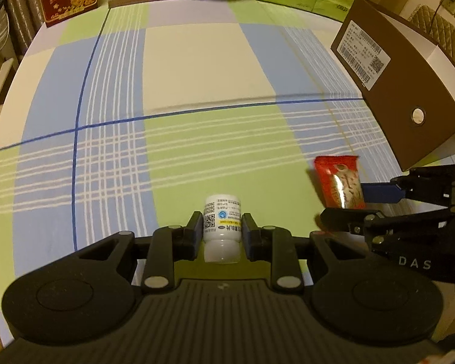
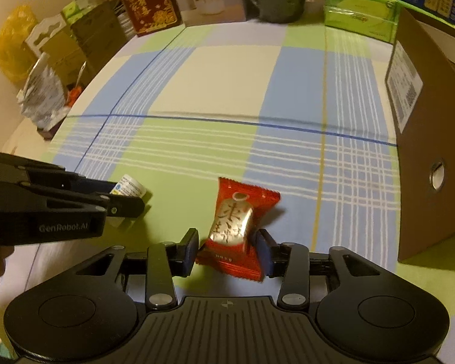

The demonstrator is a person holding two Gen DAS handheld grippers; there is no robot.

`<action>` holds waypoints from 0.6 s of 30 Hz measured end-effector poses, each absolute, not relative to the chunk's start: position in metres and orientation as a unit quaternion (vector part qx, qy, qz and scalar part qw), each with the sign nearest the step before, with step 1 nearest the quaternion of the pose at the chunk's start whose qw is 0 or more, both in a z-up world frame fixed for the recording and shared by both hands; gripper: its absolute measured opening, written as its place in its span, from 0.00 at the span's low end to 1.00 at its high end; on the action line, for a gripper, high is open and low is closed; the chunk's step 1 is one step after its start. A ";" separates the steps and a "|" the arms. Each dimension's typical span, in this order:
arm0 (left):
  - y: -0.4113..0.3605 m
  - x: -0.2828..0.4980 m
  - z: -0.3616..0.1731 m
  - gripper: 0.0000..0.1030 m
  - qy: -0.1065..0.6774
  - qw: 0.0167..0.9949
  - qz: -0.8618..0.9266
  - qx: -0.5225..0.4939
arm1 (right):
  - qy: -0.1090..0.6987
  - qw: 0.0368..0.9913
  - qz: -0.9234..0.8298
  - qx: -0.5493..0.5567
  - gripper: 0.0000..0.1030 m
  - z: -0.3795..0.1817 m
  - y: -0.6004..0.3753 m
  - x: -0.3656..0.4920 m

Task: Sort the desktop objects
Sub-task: 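Carry the pill bottle with left tool while right carries candy packet to box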

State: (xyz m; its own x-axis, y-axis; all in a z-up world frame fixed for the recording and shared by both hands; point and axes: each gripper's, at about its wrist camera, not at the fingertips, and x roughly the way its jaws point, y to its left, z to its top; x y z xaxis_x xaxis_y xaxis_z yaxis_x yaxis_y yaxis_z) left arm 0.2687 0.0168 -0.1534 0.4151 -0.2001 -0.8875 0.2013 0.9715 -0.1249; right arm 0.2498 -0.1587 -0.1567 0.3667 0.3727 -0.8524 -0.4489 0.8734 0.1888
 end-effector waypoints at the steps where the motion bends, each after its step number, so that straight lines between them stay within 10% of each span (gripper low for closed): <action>1: 0.016 0.269 -0.153 0.22 0.526 0.842 -0.120 0.004 | 0.503 0.828 0.246 -0.038 0.38 -0.157 -0.159 0.249; 18: 0.012 0.247 -0.146 0.22 0.524 0.840 -0.138 0.022 | 0.493 0.840 0.228 -0.011 0.28 -0.137 -0.171 0.211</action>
